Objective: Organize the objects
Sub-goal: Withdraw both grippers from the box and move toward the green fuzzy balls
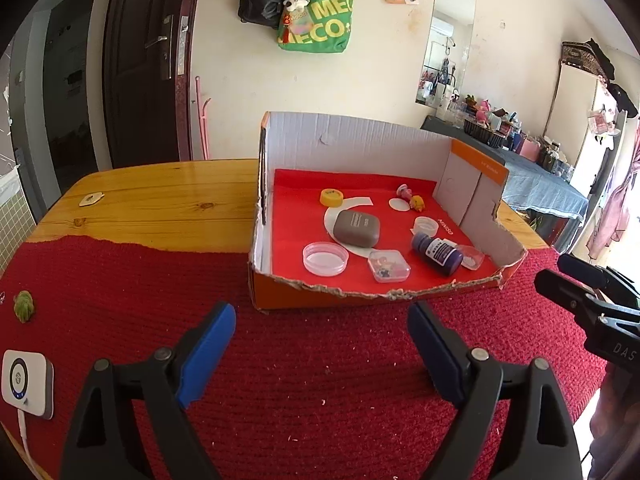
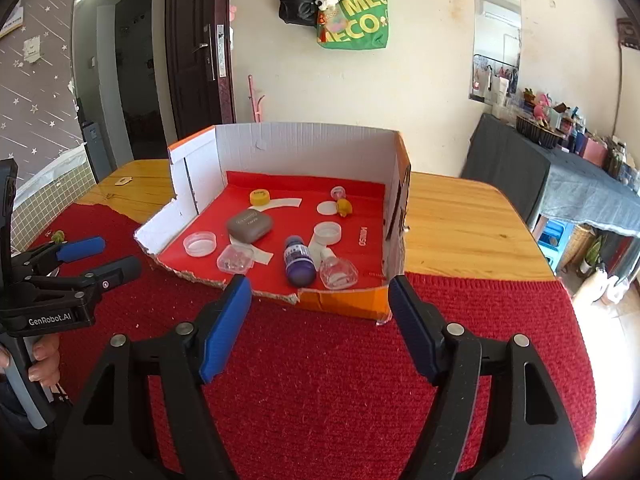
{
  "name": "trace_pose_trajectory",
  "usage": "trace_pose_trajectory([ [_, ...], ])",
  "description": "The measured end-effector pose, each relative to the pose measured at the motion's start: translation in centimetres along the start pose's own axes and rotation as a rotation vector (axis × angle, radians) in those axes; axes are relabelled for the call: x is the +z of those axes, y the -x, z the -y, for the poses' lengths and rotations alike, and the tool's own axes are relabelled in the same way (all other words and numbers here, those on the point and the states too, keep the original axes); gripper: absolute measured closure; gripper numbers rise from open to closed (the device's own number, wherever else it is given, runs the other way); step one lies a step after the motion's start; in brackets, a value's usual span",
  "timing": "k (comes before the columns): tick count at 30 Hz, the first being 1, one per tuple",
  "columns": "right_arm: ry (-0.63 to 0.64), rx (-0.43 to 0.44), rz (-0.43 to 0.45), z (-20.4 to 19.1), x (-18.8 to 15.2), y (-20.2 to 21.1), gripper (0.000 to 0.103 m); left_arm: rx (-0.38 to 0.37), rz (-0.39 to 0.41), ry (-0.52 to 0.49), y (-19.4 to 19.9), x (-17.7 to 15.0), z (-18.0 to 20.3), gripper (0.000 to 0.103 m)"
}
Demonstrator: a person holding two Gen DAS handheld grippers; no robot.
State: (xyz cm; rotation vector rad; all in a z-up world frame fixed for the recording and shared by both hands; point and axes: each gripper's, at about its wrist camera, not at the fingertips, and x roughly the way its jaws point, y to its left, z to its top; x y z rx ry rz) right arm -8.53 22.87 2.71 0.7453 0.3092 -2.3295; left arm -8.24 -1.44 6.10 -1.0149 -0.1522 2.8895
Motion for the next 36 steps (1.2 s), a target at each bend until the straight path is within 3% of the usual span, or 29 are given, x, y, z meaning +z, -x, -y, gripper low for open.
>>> trace_pose_trajectory([
  [8,-0.07,0.01,-0.054,1.7,-2.6,-1.4,0.032,0.003,-0.026,0.004,-0.2,-1.4,0.0,0.013],
  [36,-0.057,0.039,-0.076,0.8,-3.0,-2.5,0.031,0.017,-0.056,0.022,-0.5,-2.2,-0.5,0.009],
])
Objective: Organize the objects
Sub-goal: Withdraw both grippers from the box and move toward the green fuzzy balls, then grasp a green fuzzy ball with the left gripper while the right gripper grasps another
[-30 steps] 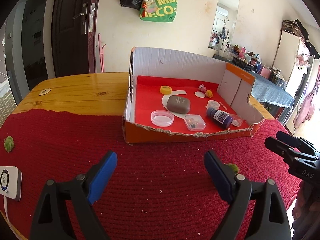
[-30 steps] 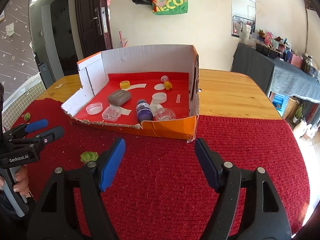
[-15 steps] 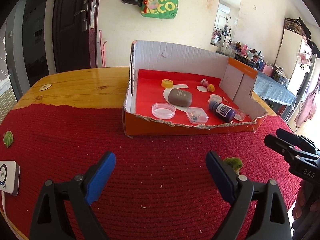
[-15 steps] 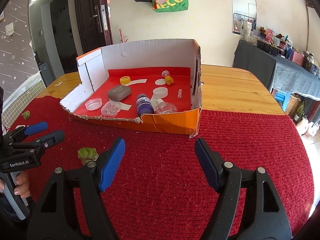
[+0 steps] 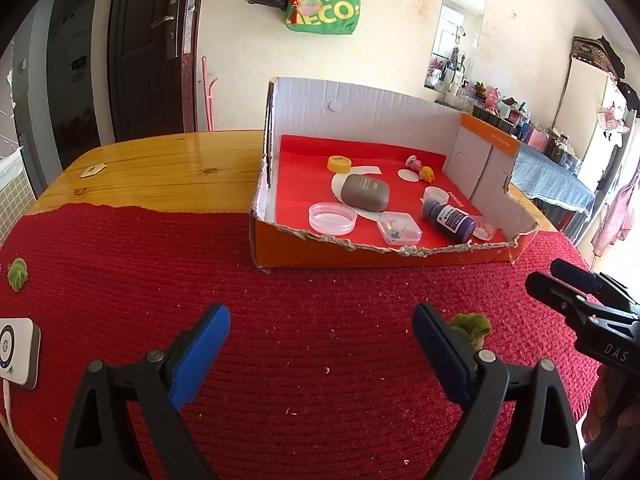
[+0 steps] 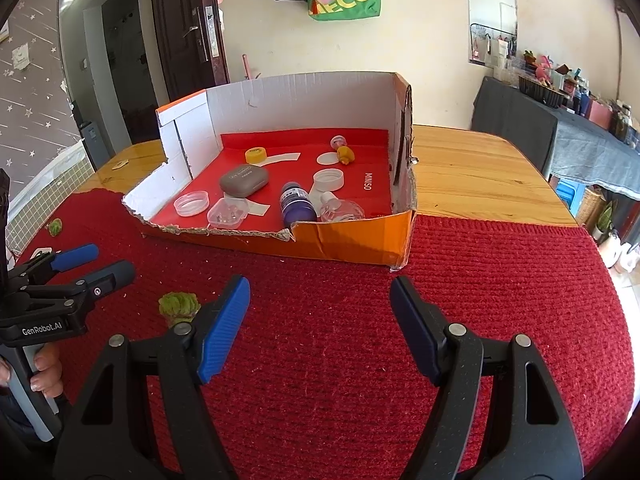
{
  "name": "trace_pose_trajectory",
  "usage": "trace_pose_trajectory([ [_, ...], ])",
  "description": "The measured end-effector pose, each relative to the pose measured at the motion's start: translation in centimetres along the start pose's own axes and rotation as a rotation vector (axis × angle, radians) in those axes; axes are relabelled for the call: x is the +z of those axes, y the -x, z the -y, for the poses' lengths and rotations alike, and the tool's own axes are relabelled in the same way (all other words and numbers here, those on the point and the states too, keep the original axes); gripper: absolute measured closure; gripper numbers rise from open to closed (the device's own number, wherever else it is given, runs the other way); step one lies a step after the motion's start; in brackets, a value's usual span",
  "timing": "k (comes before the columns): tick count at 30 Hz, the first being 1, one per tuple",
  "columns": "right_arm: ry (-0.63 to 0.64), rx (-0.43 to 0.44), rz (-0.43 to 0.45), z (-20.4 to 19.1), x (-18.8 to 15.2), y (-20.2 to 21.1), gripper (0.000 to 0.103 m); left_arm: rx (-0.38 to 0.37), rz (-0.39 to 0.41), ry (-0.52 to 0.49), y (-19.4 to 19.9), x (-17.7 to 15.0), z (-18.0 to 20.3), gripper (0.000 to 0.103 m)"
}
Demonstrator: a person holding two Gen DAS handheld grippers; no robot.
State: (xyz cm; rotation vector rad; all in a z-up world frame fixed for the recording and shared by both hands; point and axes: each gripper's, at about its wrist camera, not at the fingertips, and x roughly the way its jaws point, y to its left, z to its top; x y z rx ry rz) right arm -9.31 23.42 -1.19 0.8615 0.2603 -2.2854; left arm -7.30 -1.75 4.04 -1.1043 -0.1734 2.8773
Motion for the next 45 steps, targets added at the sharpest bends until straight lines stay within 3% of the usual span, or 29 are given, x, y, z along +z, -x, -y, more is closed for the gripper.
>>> trace_pose_trajectory([
  [17,0.024,0.051,0.002,-2.3,0.8,-0.6,0.031,0.059,0.014,0.041,1.8,1.4,-4.7,0.009],
  [22,0.061,0.082,-0.015,-4.3,0.7,-1.0,0.031,0.133,0.009,0.096,2.8,2.7,-9.7,0.009],
  [30,0.099,0.105,-0.039,-7.1,0.6,-2.0,0.031,0.352,-0.039,0.227,3.4,3.8,-21.4,0.009],
  [37,0.102,0.103,-0.054,-8.1,0.8,-3.0,0.031,0.424,-0.14,0.358,1.6,2.5,-28.4,0.027],
  [45,0.118,0.094,-0.063,-8.4,0.9,-3.2,0.031,0.437,-0.158,0.375,0.5,1.8,-29.5,0.043],
])
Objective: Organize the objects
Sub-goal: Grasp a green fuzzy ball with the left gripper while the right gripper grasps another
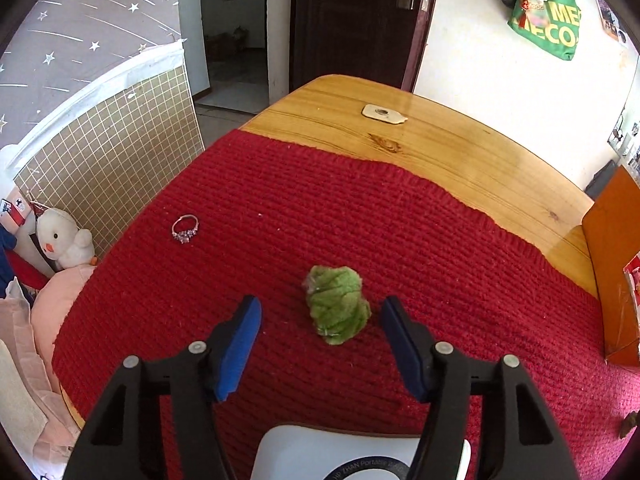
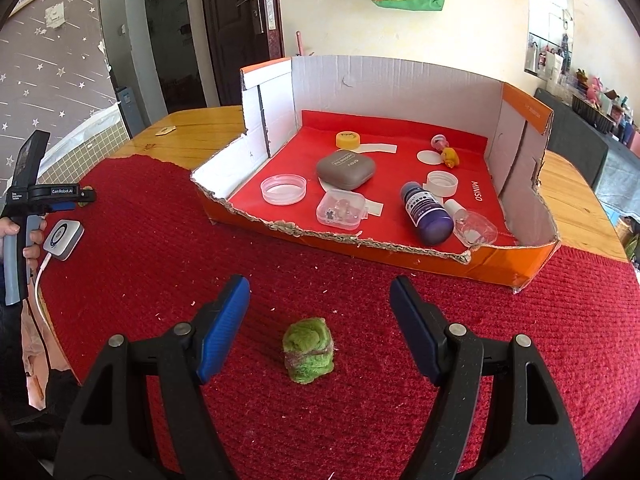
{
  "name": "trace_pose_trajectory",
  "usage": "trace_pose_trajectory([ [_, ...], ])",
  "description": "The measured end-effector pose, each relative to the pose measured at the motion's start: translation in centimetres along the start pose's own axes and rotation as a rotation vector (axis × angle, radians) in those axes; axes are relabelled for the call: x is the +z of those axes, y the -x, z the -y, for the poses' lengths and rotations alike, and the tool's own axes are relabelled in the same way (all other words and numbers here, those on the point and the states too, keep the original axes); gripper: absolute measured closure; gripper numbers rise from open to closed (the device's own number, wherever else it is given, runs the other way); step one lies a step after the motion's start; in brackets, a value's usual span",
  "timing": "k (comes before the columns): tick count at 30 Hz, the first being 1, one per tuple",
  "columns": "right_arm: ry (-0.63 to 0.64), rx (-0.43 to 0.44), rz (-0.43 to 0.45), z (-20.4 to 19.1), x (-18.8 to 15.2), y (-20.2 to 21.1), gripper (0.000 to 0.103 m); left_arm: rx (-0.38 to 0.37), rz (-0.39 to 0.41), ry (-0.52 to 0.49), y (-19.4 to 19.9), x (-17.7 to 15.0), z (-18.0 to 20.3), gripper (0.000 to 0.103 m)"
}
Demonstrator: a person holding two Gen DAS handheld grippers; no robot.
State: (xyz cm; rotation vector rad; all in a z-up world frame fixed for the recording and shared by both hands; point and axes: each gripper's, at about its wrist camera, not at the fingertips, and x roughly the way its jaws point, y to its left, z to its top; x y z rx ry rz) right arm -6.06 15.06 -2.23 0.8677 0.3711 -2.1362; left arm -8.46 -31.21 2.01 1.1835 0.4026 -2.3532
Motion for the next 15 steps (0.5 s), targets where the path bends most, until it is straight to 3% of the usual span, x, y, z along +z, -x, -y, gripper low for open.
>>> trace_pose_trajectory([
  [4,-0.003,-0.001,-0.003,0.2,-0.2,0.0,0.031,-0.029,0.012,-0.007,0.4,-0.1,0.3,0.075],
  [10,-0.016,0.0,0.001,0.8,-0.4,0.2,0.031,-0.054,0.047,-0.039,2.2,-0.8,2.2,0.075],
  [15,-0.022,-0.002,0.006,1.3,-0.6,0.5,0.031,-0.176,0.101,-0.125,6.3,-3.0,6.5,0.075],
])
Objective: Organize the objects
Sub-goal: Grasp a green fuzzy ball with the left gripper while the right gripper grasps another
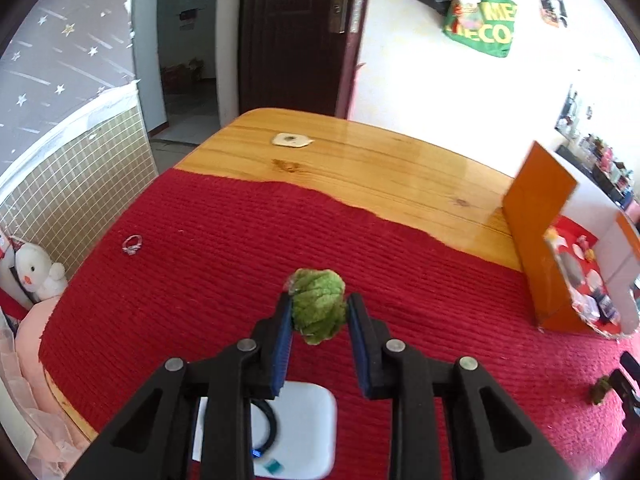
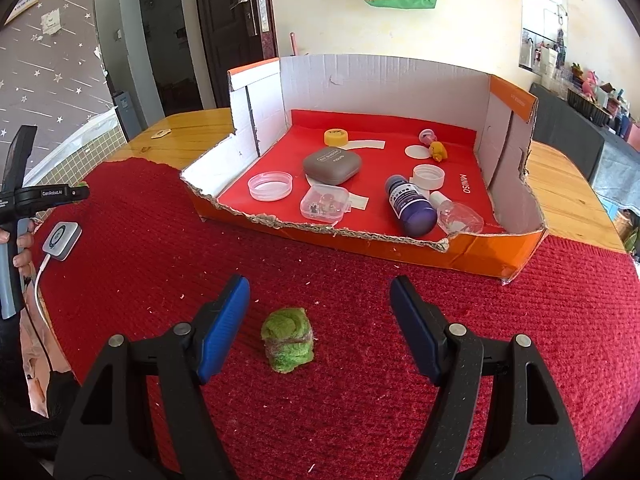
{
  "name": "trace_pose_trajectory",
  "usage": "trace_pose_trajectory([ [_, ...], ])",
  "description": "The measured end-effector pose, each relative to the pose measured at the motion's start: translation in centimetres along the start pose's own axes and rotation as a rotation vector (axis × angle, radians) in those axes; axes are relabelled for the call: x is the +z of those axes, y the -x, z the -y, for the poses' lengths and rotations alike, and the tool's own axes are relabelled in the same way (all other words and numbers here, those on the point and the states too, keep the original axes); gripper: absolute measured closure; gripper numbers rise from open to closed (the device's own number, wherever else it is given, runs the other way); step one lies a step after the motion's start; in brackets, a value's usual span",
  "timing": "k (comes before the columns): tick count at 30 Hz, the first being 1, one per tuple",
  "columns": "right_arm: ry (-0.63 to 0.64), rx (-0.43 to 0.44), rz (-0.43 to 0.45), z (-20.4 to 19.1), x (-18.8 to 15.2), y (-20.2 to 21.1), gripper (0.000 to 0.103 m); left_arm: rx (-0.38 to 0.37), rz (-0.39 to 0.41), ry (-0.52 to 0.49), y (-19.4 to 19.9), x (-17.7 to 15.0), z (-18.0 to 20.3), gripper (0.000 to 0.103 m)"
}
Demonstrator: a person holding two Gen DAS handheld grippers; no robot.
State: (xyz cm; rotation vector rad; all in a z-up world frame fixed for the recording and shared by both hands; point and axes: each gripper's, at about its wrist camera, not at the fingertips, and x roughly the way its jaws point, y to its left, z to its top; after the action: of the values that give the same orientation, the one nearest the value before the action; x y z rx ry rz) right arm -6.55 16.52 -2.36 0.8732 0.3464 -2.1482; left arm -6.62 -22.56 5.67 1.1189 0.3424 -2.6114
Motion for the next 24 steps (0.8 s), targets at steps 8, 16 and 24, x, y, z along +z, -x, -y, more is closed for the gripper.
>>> trace_pose_trajectory([
  [8,-0.042,-0.007,0.003,1.7,-0.6,0.6,0.031,-0.257,-0.008,-0.223,2.9,-4.1,11.4,0.075],
  [16,-0.033,0.009,0.001,2.3,-1.4,1.6,0.031,-0.357,-0.065,-0.331,2.2,-6.7,18.0,0.075],
  [24,-0.007,0.083,-0.017,2.0,-2.0,1.9,0.031,-0.399,-0.088,-0.369,1.7,-7.8,20.4,0.075],
])
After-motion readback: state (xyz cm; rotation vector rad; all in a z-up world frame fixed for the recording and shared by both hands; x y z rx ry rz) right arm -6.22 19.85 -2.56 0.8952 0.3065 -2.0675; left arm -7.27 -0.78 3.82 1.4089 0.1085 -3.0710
